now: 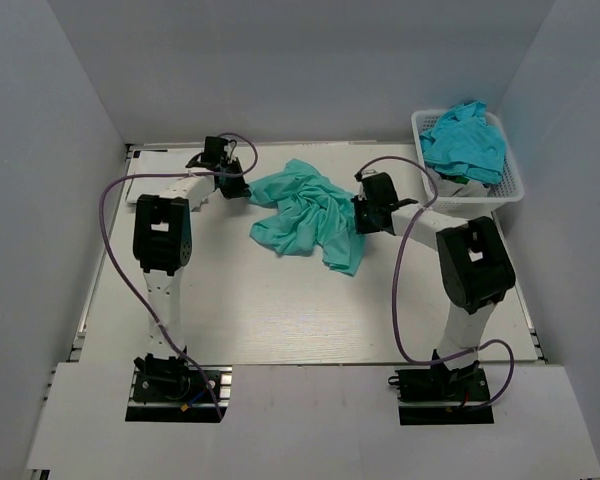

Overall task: Fold and stack the t-shirts
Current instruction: Flatten out the tshirt

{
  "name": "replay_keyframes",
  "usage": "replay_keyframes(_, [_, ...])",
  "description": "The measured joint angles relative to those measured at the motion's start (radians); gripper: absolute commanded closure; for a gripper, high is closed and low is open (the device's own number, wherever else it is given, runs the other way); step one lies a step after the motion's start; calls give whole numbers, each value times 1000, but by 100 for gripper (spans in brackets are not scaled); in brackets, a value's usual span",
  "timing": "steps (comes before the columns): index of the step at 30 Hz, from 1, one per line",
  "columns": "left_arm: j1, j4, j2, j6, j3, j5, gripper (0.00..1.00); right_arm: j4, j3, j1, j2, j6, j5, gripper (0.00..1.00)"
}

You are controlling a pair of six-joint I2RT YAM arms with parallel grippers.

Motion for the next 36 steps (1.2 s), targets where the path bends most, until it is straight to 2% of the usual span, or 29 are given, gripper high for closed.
replay_keyframes(3, [0,0,-63,5,-44,-13,100,-3,-3,-3,-46,14,72,100])
replay_keyframes(6, [1,24,-233,8,-135,-27,100,-8,-13,-5,-146,13,152,100])
replay_keyframes(12, [0,87,-703,6,-298,-99,100,-31,-50,-8,-567,3,312,100])
replay_keyframes(18, [0,131,-1115,4,-391,-147,100,-109,-53,-10,-861,-5,378,100])
replay_keyframes(25, [-5,88,-1386,2,-349,-142,100,-182,-1,-8,-1104,-17,272,100])
replay_keyframes(31, [-5,40,-1485,1,-235,-131,100,-203,137,-8,-1213,-31,98,100])
replay_keyframes(36, [-1,8,-1556,0,-153,-135,100,-210,249,-9,-1242,-31,-45,100])
